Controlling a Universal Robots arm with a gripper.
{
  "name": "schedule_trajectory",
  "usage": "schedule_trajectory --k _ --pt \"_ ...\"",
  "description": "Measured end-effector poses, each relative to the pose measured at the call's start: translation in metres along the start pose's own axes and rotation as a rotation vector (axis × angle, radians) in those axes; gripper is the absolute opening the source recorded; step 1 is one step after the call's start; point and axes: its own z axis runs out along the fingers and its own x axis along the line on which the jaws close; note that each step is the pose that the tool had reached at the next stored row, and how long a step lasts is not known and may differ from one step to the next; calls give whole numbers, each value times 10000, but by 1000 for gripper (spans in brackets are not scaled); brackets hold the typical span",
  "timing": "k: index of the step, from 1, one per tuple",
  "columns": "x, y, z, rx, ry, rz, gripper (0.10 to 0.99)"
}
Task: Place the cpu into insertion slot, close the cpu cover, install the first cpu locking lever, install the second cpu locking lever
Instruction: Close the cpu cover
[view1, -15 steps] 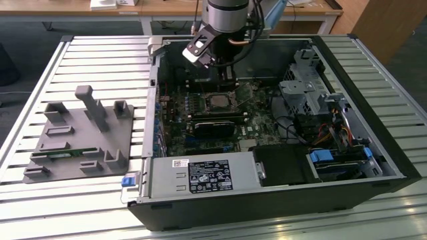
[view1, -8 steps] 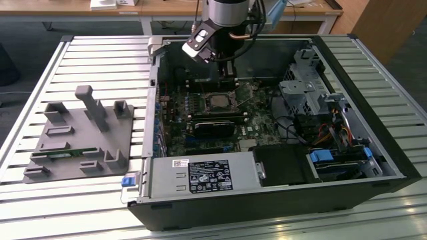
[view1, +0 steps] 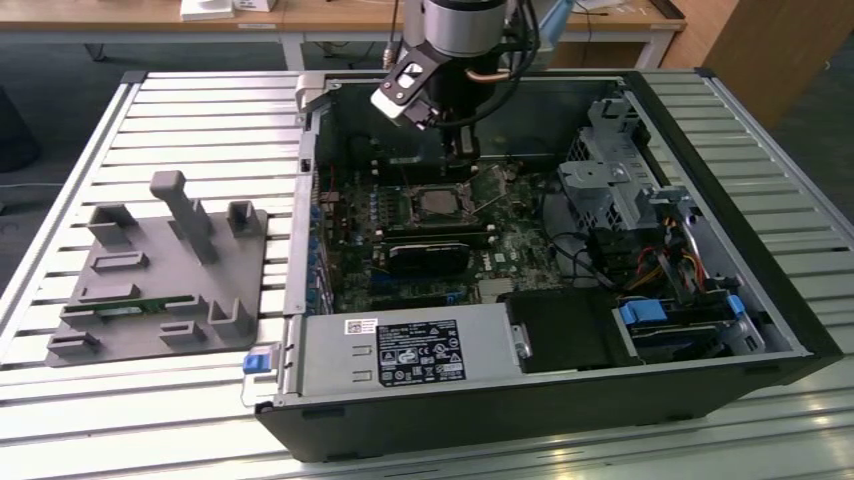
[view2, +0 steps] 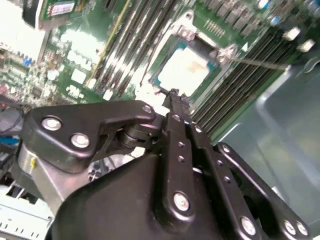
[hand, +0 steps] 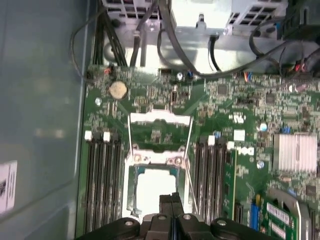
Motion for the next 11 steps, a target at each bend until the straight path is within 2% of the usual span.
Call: schedule_trajectory --k 5,7,8,11 --pt "-6 143 7 11 24 -3 106" --pt "-6 178 10 11 175 -11 106" --pt "-6 189 11 10 214 -11 106" --pt "-2 223 16 11 224 -10 106"
